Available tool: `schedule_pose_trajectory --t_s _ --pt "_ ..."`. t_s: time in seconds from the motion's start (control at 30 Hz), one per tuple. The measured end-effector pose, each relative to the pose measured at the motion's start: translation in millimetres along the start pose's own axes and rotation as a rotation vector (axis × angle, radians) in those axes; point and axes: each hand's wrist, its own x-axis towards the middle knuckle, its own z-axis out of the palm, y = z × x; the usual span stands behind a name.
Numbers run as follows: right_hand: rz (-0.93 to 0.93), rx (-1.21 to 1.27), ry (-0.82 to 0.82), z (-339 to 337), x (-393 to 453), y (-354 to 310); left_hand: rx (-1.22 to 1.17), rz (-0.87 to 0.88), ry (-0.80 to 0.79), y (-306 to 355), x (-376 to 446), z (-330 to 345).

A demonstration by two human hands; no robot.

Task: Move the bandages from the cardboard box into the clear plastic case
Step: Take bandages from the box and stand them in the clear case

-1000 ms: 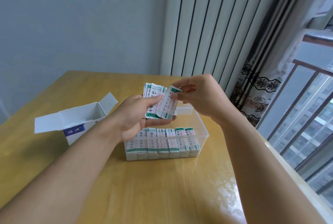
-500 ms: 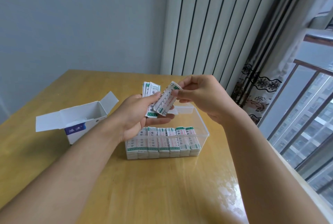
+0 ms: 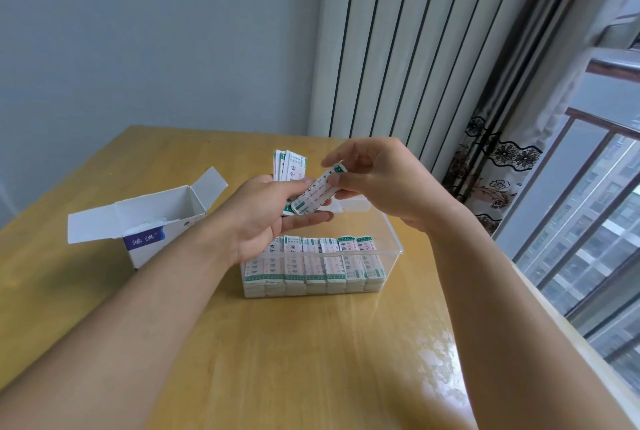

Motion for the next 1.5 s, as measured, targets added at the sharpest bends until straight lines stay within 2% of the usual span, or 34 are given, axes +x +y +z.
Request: schedule_pose_trajectory --t_s 0.13,0.43,0.57,0.63,0.7,0.87,1.03,1.23,1.5 --pt "0.036 -0.059 -0.001 2 1 0 -0.006 0.001 0.014 0 0 0" --pt "0.064 0.055 -0.026 1 1 1 0.001 0.023 -0.001 -1 1 -1" --pt "0.052 -0.026 -0.007 -4 0 1 0.018 0.025 -0.032 -3 1 1" --pt "0.017 -0.126 -0.01 -16 -2 1 0.07 0.036 -0.006 -4 3 1" --pt "0.013 -0.291 -0.08 -32 -2 -2 0.106 0.058 0.03 -6 6 -1" --pt "0.072 -0.738 -0.406 -40 17 -9 0.098 0.065 0.043 -8 9 -3" --pt "0.149 -0.959 -0.682 -23 31 -1 0.106 0.07 0.032 -8 8 -4" --pt "0.114 -1.12 -0.768 -7 36 0 0.126 0.071 0.015 -8 8 -2" --pt "0.035 -1.266 -0.628 5 26 14 0.145 0.082 0.001 -8 7 -2"
